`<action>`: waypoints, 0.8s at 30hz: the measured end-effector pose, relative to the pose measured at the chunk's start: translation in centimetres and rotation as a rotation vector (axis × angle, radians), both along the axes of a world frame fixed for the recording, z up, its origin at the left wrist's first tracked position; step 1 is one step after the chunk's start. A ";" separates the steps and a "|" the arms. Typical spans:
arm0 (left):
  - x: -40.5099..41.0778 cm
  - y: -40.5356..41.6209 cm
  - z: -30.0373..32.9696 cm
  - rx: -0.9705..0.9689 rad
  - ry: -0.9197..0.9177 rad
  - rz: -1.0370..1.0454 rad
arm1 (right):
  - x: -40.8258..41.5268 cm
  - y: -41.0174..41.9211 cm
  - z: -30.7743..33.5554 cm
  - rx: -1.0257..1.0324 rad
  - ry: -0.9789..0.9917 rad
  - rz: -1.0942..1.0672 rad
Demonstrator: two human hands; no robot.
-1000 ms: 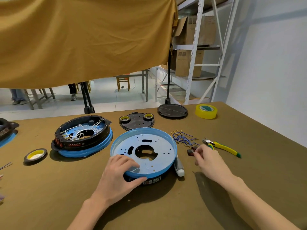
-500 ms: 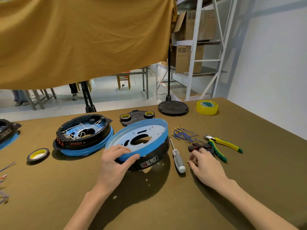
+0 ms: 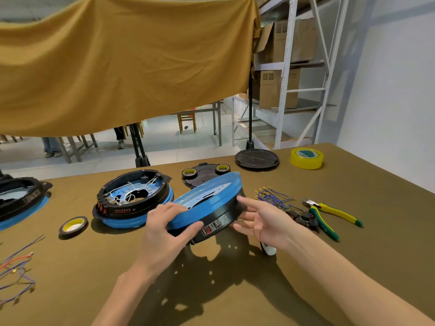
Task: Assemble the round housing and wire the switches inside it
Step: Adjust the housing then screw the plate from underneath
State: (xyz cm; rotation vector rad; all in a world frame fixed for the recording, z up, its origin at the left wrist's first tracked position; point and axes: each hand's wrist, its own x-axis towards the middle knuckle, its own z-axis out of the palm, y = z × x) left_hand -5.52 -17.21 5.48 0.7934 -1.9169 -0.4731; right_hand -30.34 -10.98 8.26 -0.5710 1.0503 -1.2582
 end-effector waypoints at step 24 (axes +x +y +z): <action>2.8 -3.2 3.1 0.831 0.240 -0.119 | -1.1 0.0 -1.4 -0.189 0.894 0.000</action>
